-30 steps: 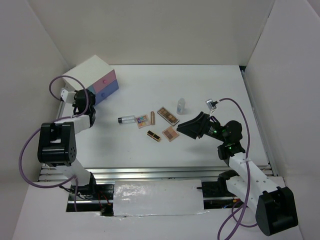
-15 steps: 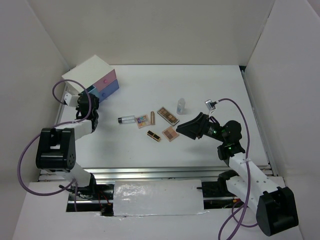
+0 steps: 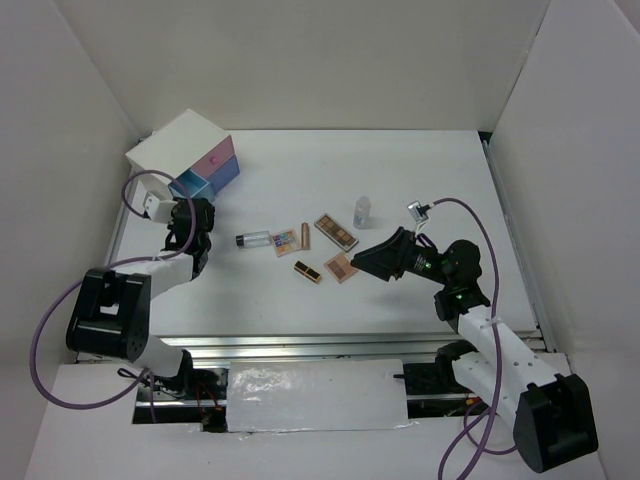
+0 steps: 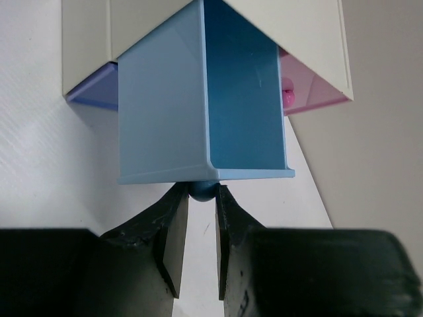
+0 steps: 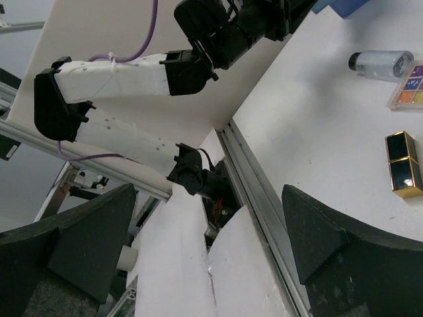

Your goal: Organize the makeup

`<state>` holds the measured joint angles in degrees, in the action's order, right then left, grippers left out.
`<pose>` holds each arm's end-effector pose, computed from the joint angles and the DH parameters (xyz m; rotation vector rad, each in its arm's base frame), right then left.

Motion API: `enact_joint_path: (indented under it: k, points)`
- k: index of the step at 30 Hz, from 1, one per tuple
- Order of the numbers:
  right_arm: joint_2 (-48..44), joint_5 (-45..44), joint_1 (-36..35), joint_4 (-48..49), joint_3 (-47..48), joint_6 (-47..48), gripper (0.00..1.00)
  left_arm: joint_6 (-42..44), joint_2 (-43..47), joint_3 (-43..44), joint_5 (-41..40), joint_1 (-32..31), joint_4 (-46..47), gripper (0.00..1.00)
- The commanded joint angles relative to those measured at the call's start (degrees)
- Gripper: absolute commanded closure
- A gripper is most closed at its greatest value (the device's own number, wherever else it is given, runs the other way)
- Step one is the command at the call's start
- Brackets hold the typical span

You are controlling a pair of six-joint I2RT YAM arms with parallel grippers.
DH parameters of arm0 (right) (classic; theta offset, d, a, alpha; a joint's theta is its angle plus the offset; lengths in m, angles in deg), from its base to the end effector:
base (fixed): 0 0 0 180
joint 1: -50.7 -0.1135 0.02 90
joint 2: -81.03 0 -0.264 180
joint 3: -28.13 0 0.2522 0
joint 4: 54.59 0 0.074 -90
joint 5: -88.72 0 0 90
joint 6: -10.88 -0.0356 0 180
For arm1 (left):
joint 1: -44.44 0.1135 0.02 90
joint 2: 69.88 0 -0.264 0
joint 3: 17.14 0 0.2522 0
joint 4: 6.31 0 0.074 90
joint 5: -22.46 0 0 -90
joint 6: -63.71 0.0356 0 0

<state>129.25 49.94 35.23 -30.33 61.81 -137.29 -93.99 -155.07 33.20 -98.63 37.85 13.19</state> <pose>0.1691 0.0756 0.2633 -0.2449 1.6859 1.6209 0.3057 -0.0168 0.2048 -1.2301 1.3411 -0.4249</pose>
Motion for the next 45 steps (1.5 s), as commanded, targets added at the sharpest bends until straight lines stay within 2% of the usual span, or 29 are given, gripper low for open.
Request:
enact_joint_path:
  k: [1,9,11,12,13,15,16,18,23,25,26,27,28,32,35,40,45]
  points:
    - [-1.12,-0.51,-0.80,-0.75,2.75,1.92,0.00,-1.38,2.57,-1.24,-1.34,-1.58,1.46,0.91]
    - [-1.38,-0.60,-1.23,-2.33,3.28,2.80,0.00,-0.59,3.36,0.24,-1.78,-3.96,-0.82,0.89]
    - [-1.38,-0.60,-1.32,-2.60,3.46,2.89,0.00,-1.20,3.36,0.60,-1.87,-4.31,-2.40,0.82]
    - [-1.47,-0.68,-1.24,-2.95,3.54,3.15,0.00,-1.29,3.45,0.43,-1.87,-4.48,-2.41,0.77]
    - [-1.47,-0.68,-1.32,-3.13,3.63,3.24,0.00,-1.29,3.45,0.34,-1.87,-4.57,-2.67,0.61]
    - [-1.47,-0.68,-1.24,-3.56,3.81,3.59,0.00,-1.47,4.06,0.16,-1.96,-5.10,-3.19,0.44]
    - [-1.47,-0.51,-1.32,-3.83,3.89,3.77,0.00,-1.47,4.33,0.33,-2.13,-5.36,-4.59,0.29]
    - [-1.38,-0.51,-1.32,-5.14,4.51,4.64,0.00,-0.68,5.38,1.12,-2.22,-6.15,-6.00,0.19]
    - [-1.64,-1.03,-1.24,-6.02,4.77,5.26,0.00,3.35,8.54,4.10,-1.61,-9.66,-11.35,0.13]
    - [-1.91,-1.74,-1.06,-7.69,5.04,6.40,0.00,5.55,9.42,6.04,-1.69,-13.26,-14.61,0.10]
    - [-2.52,-2.70,-0.80,-11.09,6.00,8.49,0.00,9.30,10.03,8.83,-2.21,-14.75,-18.54,0.10]
    - [-3.05,-3.49,-0.62,-13.39,6.61,9.82,0.00,12.04,10.13,10.78,-2.74,-18.33,-20.84,0.03]
    - [-3.57,-4.54,-0.19,-15.41,7.14,11.14,0.00,15.03,9.95,12.97,-2.66,-19.76,-23.30,0.01]
    - [-8.83,-11.22,0.79,-25.86,9.34,16.85,0.00,33.11,3.04,31.13,4.62,-25.48,-40.69,0.01]
    - [-11.74,-18.51,0.87,-32.45,11.35,19.31,0.00,41.12,-2.17,40.22,9.11,-29.79,-52.83,0.01]
    - [-15.17,-26.51,1.14,-39.31,14.44,20.29,0.00,48.54,-7.96,43.93,18.69,-33.75,-61.98,0.01]
    - [-19.48,-30.04,0.96,-47.24,18.57,22.22,0.00,49.51,-9.82,40.33,23.35,-35.68,-59.80,0.03]
